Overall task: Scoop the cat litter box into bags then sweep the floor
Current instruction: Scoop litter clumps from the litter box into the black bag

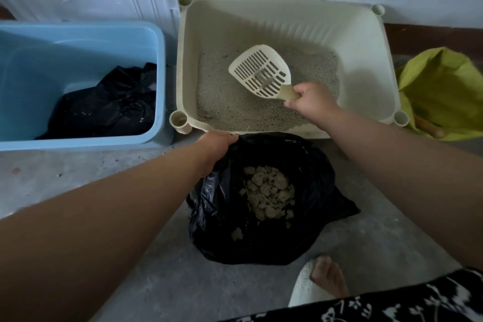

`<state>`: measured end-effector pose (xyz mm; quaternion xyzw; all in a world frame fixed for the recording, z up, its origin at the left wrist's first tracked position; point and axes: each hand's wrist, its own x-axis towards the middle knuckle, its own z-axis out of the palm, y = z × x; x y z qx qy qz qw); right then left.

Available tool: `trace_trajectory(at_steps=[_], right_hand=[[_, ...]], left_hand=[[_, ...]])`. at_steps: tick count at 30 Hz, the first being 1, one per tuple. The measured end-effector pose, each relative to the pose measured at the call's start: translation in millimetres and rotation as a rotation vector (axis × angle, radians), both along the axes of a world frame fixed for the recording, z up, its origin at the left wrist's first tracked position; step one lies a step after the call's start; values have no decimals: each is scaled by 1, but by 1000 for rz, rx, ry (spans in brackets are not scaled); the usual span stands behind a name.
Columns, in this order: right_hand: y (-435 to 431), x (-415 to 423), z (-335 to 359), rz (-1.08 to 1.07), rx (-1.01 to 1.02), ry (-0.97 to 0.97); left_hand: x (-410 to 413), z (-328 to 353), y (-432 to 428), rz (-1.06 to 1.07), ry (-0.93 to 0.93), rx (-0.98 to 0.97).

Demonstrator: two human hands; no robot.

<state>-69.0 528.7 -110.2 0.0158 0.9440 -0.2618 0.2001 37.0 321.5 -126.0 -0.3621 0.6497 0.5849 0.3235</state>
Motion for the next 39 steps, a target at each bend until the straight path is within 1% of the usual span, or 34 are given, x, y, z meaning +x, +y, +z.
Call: trace_trajectory(at_steps=[4,9,13,17,19,21,23,24,26,28,30,33,35,36,39], right_hand=[[5,2,1,10,1,-14],[19,11,11,68,-18,24],[39,26,28,200,8,57],[58,44,45,274,-6,-39],[65,53,45,371,54,-38],[67,64,42,523,166,16],[65,75,36,706,278,180],[65,80,31,774,303,283],[64,86,25,839,302,349],[64,87,26,784,261,366],[67,82,27,670,224,345],[70,68,37,519,230,201],[69,55,46,429,177,99],[67,49,49,398,174,85],[59,28,48,386,294,130]], left_hand=[[0,-1,0,12,-7,7],[0,0,0,5,5,6],[2,1,-2,12,13,-6],[3,3,-2,11,52,-13],[4,5,-1,10,51,11],[5,6,1,17,53,3],[5,6,2,45,42,-14],[5,6,3,52,36,-18],[5,5,4,54,30,-26],[5,5,5,47,32,-31],[5,5,6,37,26,-36],[5,4,6,32,22,14],[5,2,4,33,19,-1],[5,0,2,35,14,-19],[5,-1,0,33,-6,-30]])
